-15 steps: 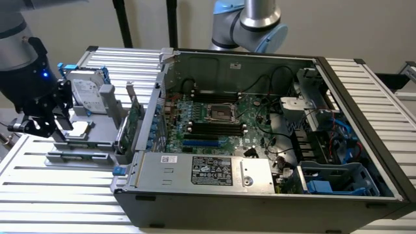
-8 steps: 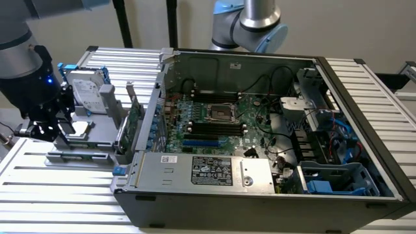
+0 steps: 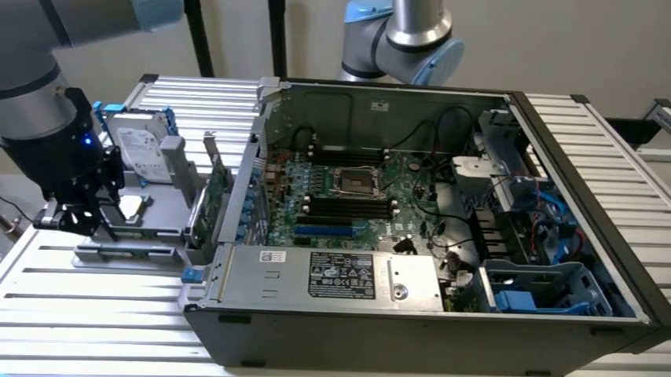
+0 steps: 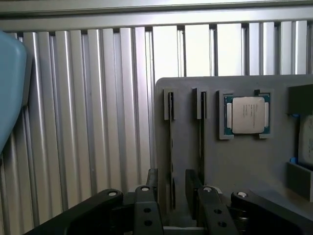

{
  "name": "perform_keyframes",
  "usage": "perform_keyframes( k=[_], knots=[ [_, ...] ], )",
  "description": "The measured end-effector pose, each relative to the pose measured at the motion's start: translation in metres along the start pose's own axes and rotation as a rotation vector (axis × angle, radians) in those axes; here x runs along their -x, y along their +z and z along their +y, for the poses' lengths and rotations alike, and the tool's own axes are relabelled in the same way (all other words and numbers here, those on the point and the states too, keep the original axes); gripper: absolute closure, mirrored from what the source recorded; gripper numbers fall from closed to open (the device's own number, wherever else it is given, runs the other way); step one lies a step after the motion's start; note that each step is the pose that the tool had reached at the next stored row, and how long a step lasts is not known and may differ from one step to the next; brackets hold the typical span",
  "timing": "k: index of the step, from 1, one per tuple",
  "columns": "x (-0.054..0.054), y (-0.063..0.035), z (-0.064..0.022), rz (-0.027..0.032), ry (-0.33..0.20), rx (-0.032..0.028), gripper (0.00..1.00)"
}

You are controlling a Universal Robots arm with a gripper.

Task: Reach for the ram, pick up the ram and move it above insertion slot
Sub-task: 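Pick up the ram and move it above insertion slot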

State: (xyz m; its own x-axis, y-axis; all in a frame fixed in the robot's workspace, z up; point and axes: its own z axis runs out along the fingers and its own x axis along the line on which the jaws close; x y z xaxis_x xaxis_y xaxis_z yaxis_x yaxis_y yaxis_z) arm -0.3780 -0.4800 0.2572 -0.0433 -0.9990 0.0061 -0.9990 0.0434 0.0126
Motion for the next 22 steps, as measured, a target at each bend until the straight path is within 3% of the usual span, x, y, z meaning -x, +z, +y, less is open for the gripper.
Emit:
perform_keyframes(
  k=[22],
  knots=[
    [0.000,0.0401,-0.0005,0.0007,-0.053,-0.0004,0.64]
  ],
)
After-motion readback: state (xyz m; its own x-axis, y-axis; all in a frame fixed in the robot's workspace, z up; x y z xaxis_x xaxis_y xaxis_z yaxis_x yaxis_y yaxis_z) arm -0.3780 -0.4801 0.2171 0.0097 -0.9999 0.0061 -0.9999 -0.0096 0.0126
